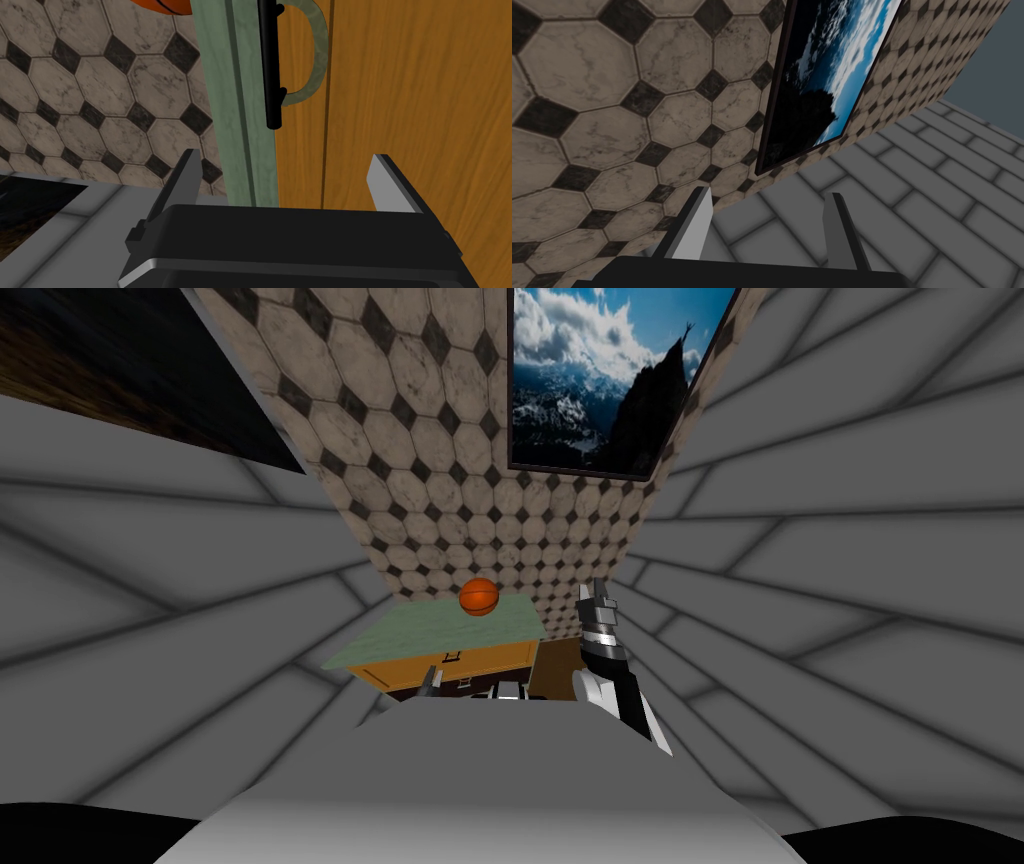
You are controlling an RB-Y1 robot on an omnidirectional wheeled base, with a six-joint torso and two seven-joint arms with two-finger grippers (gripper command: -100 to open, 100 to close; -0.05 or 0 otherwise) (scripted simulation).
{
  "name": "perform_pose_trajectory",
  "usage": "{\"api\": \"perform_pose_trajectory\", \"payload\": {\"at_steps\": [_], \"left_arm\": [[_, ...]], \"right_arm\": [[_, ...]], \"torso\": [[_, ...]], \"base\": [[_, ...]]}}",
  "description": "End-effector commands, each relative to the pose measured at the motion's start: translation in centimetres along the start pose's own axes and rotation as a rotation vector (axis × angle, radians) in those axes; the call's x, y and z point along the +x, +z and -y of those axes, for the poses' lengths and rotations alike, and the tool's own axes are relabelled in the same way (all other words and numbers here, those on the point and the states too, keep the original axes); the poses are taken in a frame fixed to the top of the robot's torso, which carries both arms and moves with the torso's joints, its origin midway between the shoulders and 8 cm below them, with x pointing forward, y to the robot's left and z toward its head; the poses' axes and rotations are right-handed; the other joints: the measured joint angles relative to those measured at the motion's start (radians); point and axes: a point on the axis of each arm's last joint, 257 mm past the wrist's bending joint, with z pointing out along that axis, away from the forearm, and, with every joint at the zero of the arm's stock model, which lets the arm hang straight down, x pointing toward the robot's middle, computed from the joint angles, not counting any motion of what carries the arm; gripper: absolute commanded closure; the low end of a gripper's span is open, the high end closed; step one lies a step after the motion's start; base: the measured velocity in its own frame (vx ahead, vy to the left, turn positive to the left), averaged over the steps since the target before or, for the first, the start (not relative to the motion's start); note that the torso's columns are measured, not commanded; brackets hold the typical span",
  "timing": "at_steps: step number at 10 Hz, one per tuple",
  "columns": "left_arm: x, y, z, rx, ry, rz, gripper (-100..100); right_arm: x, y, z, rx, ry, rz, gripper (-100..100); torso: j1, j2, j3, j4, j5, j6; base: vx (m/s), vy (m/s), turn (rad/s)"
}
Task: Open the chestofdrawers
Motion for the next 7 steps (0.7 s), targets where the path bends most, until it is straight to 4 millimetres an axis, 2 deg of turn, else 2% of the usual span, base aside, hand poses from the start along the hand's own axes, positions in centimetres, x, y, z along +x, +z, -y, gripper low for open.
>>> {"api": "perform_pose_trajectory", "payload": {"at_steps": [1, 7], "left_arm": [[-1.1, 1.3, 0.4, 0.007, 0.012, -0.01, -100], [-0.6, 4.1, 0.6, -0.002, -0.026, 0.003, -100]], "right_arm": [[0.0, 0.0, 0.0, 0.0, 0.0, 0.0, 0], [0.0, 0.0, 0.0, 0.0, 0.0, 0.0, 0]], "torso": [[-0.001, 0.001, 0.0, 0.0, 0.0, 0.0], [0.0, 0.0, 0.0, 0.0, 0.0, 0.0]], "base": [[-0.034, -0.031, 0.007], [-0.035, -0.035, 0.006]]}}
